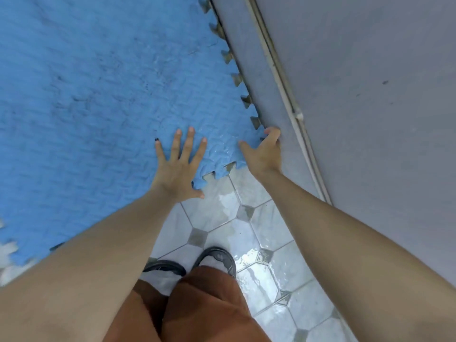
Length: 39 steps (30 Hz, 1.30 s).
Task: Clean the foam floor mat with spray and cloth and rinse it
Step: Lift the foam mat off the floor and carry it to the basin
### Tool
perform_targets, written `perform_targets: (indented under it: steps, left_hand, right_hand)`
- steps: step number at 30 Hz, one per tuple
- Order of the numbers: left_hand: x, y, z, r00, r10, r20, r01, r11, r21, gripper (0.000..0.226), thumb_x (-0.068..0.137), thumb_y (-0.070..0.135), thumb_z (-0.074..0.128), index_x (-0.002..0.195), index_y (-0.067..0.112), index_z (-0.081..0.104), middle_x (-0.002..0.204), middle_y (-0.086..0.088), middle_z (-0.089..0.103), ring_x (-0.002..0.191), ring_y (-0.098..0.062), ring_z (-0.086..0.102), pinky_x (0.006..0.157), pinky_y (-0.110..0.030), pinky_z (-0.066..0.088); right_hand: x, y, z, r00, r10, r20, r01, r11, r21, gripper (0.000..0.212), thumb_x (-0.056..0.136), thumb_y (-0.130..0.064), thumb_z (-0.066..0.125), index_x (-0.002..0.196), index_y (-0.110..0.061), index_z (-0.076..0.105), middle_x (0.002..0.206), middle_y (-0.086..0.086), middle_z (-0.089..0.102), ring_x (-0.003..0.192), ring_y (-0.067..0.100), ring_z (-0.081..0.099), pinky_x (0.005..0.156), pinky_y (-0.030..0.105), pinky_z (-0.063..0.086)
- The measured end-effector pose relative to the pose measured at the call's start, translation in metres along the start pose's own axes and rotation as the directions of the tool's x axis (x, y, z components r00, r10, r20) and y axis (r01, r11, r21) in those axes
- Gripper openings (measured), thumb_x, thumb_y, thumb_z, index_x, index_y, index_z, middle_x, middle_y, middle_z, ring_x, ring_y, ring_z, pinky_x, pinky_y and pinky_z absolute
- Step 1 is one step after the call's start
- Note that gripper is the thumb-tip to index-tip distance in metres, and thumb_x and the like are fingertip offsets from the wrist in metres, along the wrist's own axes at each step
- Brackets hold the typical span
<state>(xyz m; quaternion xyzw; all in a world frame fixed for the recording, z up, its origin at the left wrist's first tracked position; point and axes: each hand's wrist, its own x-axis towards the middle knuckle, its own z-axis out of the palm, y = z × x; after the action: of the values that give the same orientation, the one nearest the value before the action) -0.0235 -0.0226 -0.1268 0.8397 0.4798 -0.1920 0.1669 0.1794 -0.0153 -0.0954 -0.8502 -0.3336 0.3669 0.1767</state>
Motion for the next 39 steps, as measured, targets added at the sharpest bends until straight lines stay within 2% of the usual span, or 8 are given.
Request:
perform_targets:
  steps: [5, 11, 16, 21, 24, 28, 33, 39]
  left_hand:
    - [-0.024, 0.009, -0.017, 0.998, -0.055, 0.034, 0.054, 0.998, 0.017, 0.131, 0.059, 0.039, 0.08, 0.15, 0.012, -0.01, 0.157, -0.022, -0.009, 0.144, -0.043, -0.002, 0.103, -0.072, 0.014]
    - [-0.074, 0.025, -0.078, 0.992, -0.105, 0.064, 0.109, 0.992, -0.063, 0.113, 0.072, 0.013, 0.07, 0.148, 0.005, -0.014, 0.156, -0.024, -0.009, 0.142, -0.048, -0.002, 0.104, -0.072, 0.016]
    - [-0.127, 0.018, -0.127, 0.999, 0.022, 0.04, -0.022, 1.0, -0.019, 0.125, 0.051, 0.009, 0.081, 0.146, 0.007, 0.001, 0.154, -0.026, 0.017, 0.138, -0.051, 0.021, 0.095, -0.075, 0.027]
    - [-0.166, -0.001, -0.171, 0.994, 0.097, 0.044, -0.097, 0.995, -0.009, 0.119, 0.055, 0.007, 0.079, 0.15, 0.007, 0.008, 0.153, -0.025, 0.022, 0.137, -0.049, 0.026, 0.096, -0.073, 0.029]
    - [-0.194, -0.02, -0.199, 0.983, 0.181, 0.037, -0.181, 0.983, 0.005, 0.102, 0.065, 0.001, 0.071, 0.15, 0.006, 0.016, 0.153, -0.025, 0.023, 0.137, -0.05, 0.026, 0.1, -0.07, 0.028]
    - [-0.234, -0.049, -0.232, 0.947, 0.302, 0.109, -0.305, 0.952, 0.02, 0.105, 0.059, -0.004, 0.074, 0.148, 0.006, 0.018, 0.149, -0.025, 0.031, 0.132, -0.049, 0.036, 0.097, -0.063, 0.039]
    - [-0.288, -0.065, -0.298, 0.84, 0.453, 0.297, -0.454, 0.888, -0.07, 0.103, 0.083, -0.002, 0.053, 0.143, 0.018, -0.028, 0.158, -0.015, -0.012, 0.145, -0.039, -0.004, 0.117, -0.051, 0.009]
    - [-0.368, -0.038, -0.379, 0.701, 0.597, 0.39, -0.581, 0.795, -0.172, 0.085, 0.087, -0.01, 0.033, 0.145, 0.02, -0.022, 0.158, -0.008, -0.017, 0.146, -0.027, -0.014, 0.119, -0.036, -0.002]
  right_hand:
    - [-0.015, -0.015, -0.026, 0.989, 0.015, 0.146, -0.018, 1.0, 0.018, 0.084, 0.088, -0.035, 0.07, 0.152, -0.033, 0.017, 0.125, 0.002, 0.045, 0.1, 0.014, 0.05, 0.08, 0.023, 0.041]
    - [-0.061, -0.064, -0.062, 0.983, 0.09, 0.16, -0.058, 0.979, -0.194, 0.058, 0.089, -0.038, 0.059, 0.142, -0.028, 0.037, 0.125, 0.011, 0.044, 0.084, 0.024, 0.051, 0.072, 0.03, 0.042]
    - [-0.094, -0.111, -0.088, 0.988, 0.1, 0.118, -0.072, 0.973, -0.221, 0.05, 0.091, -0.038, 0.055, 0.129, -0.01, 0.039, 0.125, 0.015, 0.053, 0.112, 0.034, 0.054, 0.076, 0.035, 0.04]
    - [-0.138, -0.139, -0.104, 0.963, 0.017, 0.27, 0.117, 0.872, -0.475, 0.061, 0.1, -0.055, 0.033, 0.154, -0.041, 0.008, 0.141, 0.019, 0.042, 0.128, 0.036, 0.043, 0.087, 0.044, 0.045]
    - [-0.173, -0.151, -0.112, 0.962, 0.034, 0.271, 0.125, 0.827, -0.548, 0.055, 0.102, -0.055, 0.026, 0.153, -0.042, 0.015, 0.145, 0.019, 0.036, 0.131, 0.036, 0.04, 0.095, 0.046, 0.044]
    - [-0.229, -0.177, -0.122, 0.974, 0.064, 0.216, 0.062, 0.847, -0.528, 0.051, 0.102, -0.05, 0.029, 0.151, -0.035, 0.027, 0.133, 0.018, 0.042, 0.117, 0.036, 0.048, 0.082, 0.042, 0.047]
    - [-0.315, -0.196, -0.143, 0.982, 0.145, 0.125, -0.074, 0.889, -0.452, 0.041, 0.103, -0.041, 0.031, 0.138, -0.023, 0.043, 0.118, 0.016, 0.045, 0.107, 0.032, 0.049, 0.069, 0.037, 0.042]
    - [-0.44, -0.201, -0.209, 0.922, 0.381, 0.074, -0.339, 0.883, -0.326, 0.036, 0.1, -0.037, 0.033, 0.121, -0.016, 0.053, 0.118, 0.015, 0.047, 0.107, 0.032, 0.049, 0.077, 0.039, 0.043]
